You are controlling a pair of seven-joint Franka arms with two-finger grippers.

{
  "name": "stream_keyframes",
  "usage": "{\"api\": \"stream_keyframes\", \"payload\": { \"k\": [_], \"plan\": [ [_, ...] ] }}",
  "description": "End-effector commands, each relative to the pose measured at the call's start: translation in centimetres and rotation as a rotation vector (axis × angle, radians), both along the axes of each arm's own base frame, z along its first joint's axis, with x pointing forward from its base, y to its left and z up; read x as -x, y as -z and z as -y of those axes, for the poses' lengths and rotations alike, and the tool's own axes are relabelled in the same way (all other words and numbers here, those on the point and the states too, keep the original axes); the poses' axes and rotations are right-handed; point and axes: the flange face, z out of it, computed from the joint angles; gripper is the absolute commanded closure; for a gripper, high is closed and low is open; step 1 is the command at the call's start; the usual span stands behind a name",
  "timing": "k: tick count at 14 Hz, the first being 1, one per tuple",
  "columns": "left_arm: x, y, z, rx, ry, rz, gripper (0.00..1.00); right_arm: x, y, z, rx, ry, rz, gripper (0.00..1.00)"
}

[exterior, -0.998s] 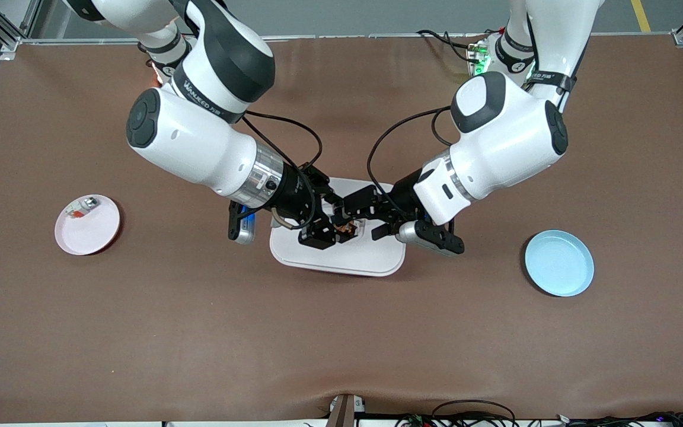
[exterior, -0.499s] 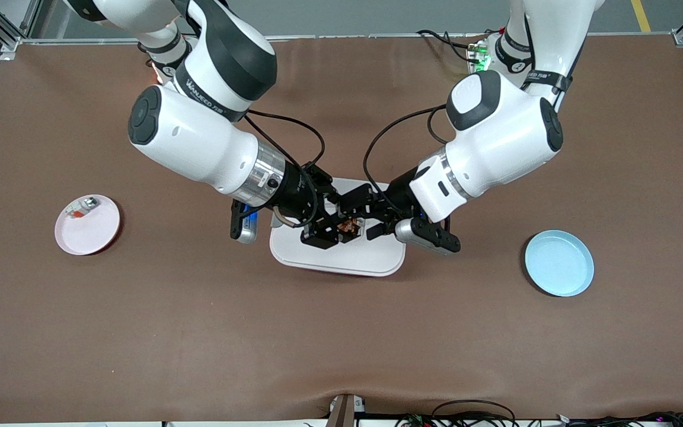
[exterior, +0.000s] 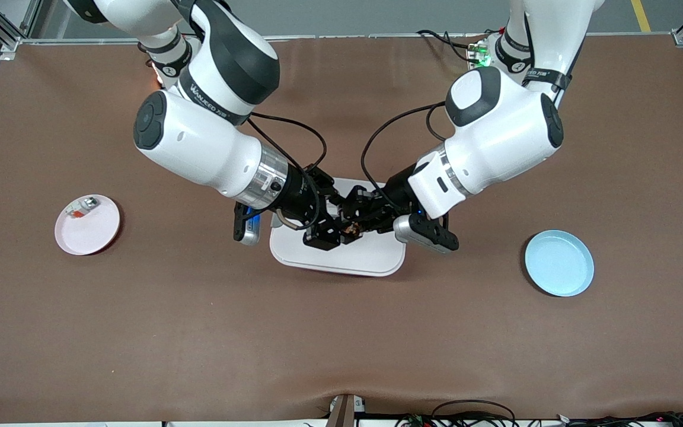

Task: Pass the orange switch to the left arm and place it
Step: 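Grasp the switch with the left gripper above the white box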

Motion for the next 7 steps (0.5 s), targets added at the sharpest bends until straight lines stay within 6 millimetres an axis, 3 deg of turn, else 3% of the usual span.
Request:
{"api": "stream_keyframes", "payload": {
  "k": [1, 2, 3, 4, 7],
  "plan": [
    [-0.6, 0.58, -0.4, 0.002, 0.003, 0.016, 1.0, -0.07, -1.16, -0.04, -0.03, 0.006, -0.006, 1.0],
    [-0.67, 0.5, -0.49, 0.003, 0.002, 0.018, 1.0, -0.07, -1.16, -0.04, -0.03, 0.006, -0.006, 1.0],
    [-0.61, 0.5, -0.4, 0.003, 0.003, 0.018, 1.0, -0.2, -1.16, 0.15, -0.03, 0.009, -0.006, 0.81],
    [-0.61, 0.5, -0.39, 0.003, 0.004, 0.019, 1.0, -0.25, -1.15, 0.25, -0.03, 0.009, -0.007, 0.02],
    [-0.61, 0.5, -0.39, 0.001, 0.005, 0.02, 1.0, -0.54, -1.19, 0.8, -0.025, 0.008, -0.003, 0.0]
  ]
}}
